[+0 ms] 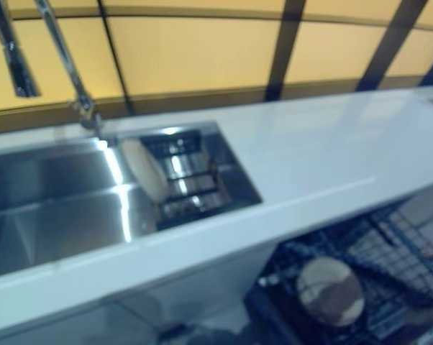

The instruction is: Take plates into dishwasher

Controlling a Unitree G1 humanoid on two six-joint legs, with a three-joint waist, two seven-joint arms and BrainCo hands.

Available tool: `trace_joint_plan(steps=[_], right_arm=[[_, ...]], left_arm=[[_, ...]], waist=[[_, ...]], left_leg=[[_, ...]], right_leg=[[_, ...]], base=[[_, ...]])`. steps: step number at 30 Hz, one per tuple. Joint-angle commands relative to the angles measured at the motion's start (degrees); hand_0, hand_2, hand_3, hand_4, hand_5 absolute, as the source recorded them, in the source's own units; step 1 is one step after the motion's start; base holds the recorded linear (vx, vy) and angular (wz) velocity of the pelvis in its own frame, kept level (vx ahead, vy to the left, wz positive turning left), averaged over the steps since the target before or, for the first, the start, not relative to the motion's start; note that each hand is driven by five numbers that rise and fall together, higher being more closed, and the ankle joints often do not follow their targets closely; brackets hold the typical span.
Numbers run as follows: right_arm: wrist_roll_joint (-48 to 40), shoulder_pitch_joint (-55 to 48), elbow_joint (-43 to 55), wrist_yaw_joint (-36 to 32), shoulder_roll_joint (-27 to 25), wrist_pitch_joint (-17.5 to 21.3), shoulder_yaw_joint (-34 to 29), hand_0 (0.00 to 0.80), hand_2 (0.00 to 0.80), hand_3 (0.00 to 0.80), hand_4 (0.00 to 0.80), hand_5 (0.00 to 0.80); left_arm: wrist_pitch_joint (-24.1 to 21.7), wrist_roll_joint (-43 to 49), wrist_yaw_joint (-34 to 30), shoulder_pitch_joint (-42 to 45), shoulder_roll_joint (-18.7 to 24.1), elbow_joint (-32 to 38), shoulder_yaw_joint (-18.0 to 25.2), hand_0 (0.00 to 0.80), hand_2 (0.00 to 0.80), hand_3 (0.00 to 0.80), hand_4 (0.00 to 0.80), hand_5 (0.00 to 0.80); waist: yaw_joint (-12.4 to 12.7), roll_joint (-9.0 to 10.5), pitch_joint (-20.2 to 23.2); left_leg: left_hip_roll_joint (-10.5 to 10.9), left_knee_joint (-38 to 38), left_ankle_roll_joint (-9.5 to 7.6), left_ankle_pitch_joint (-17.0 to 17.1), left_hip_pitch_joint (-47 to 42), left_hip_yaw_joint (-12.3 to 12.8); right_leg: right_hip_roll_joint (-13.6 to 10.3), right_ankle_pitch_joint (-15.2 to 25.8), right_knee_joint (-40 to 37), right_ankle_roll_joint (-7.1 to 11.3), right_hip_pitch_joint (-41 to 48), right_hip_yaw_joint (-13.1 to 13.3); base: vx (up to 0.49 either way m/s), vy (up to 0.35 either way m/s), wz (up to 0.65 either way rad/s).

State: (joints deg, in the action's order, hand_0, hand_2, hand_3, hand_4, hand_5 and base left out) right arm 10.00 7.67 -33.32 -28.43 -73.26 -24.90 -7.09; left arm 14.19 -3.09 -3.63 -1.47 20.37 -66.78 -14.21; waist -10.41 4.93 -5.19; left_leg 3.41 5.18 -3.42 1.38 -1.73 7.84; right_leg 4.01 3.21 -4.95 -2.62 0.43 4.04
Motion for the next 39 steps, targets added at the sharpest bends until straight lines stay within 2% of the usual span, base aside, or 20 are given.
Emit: trace_joint_plan(steps=[1,5,8,12,17,20,24,25,28,30,34,39], right_arm=[[-1.22,4.24,-4.47,-0.55,-5.66,0.42,-1.69,0.0,0.0,0.0,0.0,0.0],[-3.25,8.25,-6.64,3.22,-9.05,2.13,-0.67,0.0,0.0,0.0,0.0,0.0],[-4.59,13.33,-5.21,6.3,-11.45,1.74,1.42,0.0,0.0,0.0,0.0,0.0],[-4.04,23.23,-4.65,12.46,-13.59,1.92,8.18,0.0,0.0,0.0,0.0,0.0],[-2.8,39.21,-0.54,21.43,-12.75,3.1,20.01,0.0,0.0,0.0,0.0,0.0],[2.17,47.61,3.52,25.21,-11.47,6.13,27.58,0.0,0.0,0.0,0.0,0.0],[11.13,53.37,8.77,27.77,-10.81,11.91,33.39,0.0,0.0,0.0,0.0,0.0],[15.09,55.82,10.45,28.72,-10.72,14.35,36.22,0.0,0.0,0.0,0.0,0.0],[21.89,60.19,13.33,29.52,-10.45,17.27,42.07,0.0,0.0,0.0,0.0,0.0],[26.65,62.94,14.48,30.24,-10.2,20.59,46.09,0.0,0.0,0.0,0.0,0.0],[34.6,69.24,15.5,31.71,-8.92,24.45,53.76,0.0,0.0,0.0,0.0,0.0],[38.62,75.98,17.0,30.52,-6.74,27.48,61.65,0.0,0.0,0.0,0.0,0.0]], left_arm=[[-1.54,-0.42,0.93,-1.25,1.53,-4.76,1.11,0.0,0.0,0.0,0.0,0.0],[-1.81,-1.06,1.19,-1.44,1.81,-5.37,0.53,0.0,0.0,0.0,0.0,0.0],[-2.03,-1.85,1.22,-1.37,2.06,-5.59,0.1,0.0,0.0,0.0,0.0,0.0],[-2.62,-2.94,1.63,-0.97,1.9,-5.61,-0.78,0.0,0.0,0.0,0.0,0.0],[-2.85,-4.05,1.81,-0.84,1.8,-5.55,-2.15,0.0,0.0,0.0,0.0,0.0],[-2.38,-4.68,1.83,-0.54,1.54,-4.99,-2.77,0.0,0.0,0.0,0.0,0.0],[-2.14,-4.74,2.07,-0.15,0.93,-4.58,-3.19,0.0,0.0,0.0,0.0,0.0],[-2.04,-4.69,2.28,-0.07,0.62,-4.34,-3.39,0.0,0.0,0.0,0.0,0.0],[-1.34,-5.15,2.84,-0.03,0.31,-3.34,-4.19,0.0,0.0,0.0,0.0,0.0],[-0.64,-5.72,3.09,-0.22,0.52,-2.71,-4.53,0.0,0.0,0.0,0.0,0.0],[0.3,-7.21,3.61,-0.78,0.81,-2.34,-4.61,0.0,0.0,0.0,0.0,0.0],[0.25,-7.89,3.12,-0.66,1.09,-2.61,-4.08,0.0,0.0,0.0,0.0,0.0]], waist=[[0.93,1.82,3.2],[1.42,2.16,3.31],[1.95,2.23,3.4],[2.99,2.04,3.22],[4.56,1.8,2.93],[5.51,1.54,2.86],[6.42,1.37,2.75],[6.8,1.36,2.63],[7.69,1.38,2.32],[8.47,1.62,1.88],[9.56,1.83,0.51],[10.8,1.87,-0.4]], left_leg=[[-2.91,-0.18,1.98,-3.86,-0.85,-0.11],[-2.8,-0.18,2.05,-3.65,-0.7,-0.49],[-2.45,-0.18,2.04,-3.55,-0.59,-1.22],[-1.99,-0.18,2.06,-3.36,-0.5,-2.12],[-1.28,-0.18,1.89,-3.31,-0.15,-3.69],[-0.89,-0.18,1.76,-3.18,0.07,-4.84],[-0.61,-0.18,1.58,-2.88,0.48,-6.07],[-0.45,-0.18,1.51,-2.74,0.77,-6.64],[-0.24,-0.18,1.42,-2.38,1.64,-7.8],[-0.08,-0.18,1.37,-2.06,2.38,-8.56],[0.31,-0.18,1.34,-1.24,4.2,-10.07],[0.79,-0.18,1.34,-0.39,5.33,-11.72]], right_leg=[[-0.24,-0.32,-0.05,4.68,0.93,0.78],[-0.26,-0.32,-0.05,4.71,0.96,0.44],[-0.34,-0.41,-0.05,4.68,1.0,0.3],[-0.61,-0.72,-0.05,4.55,1.16,-0.43],[-1.01,-1.18,-0.05,4.55,1.21,-1.47],[-1.25,-1.57,-0.05,4.51,1.31,-2.44],[-1.47,-1.84,-0.05,4.45,1.27,-3.36],[-1.56,-1.95,-0.05,4.42,1.15,-3.79],[-1.82,-2.07,-0.05,4.52,0.63,-4.82],[-2.03,-2.1,-0.05,4.6,0.16,-5.74],[-2.31,-1.96,-0.05,4.69,-1.13,-7.24],[-2.68,-1.91,-0.05,4.79,-1.81,-8.93]], base=[[0.0,0.0,0.0],[0.0,0.0,0.0],[0.0,0.0,0.0],[0.001,0.005,0.01],[0.008,0.023,0.09],[0.031,0.024,0.1],[0.034,0.018,0.17],[0.028,0.019,0.3],[0.024,0.022,0.3],[0.01,0.028,0.28],[-0.021,0.034,0.31],[0.016,0.029,0.22]])
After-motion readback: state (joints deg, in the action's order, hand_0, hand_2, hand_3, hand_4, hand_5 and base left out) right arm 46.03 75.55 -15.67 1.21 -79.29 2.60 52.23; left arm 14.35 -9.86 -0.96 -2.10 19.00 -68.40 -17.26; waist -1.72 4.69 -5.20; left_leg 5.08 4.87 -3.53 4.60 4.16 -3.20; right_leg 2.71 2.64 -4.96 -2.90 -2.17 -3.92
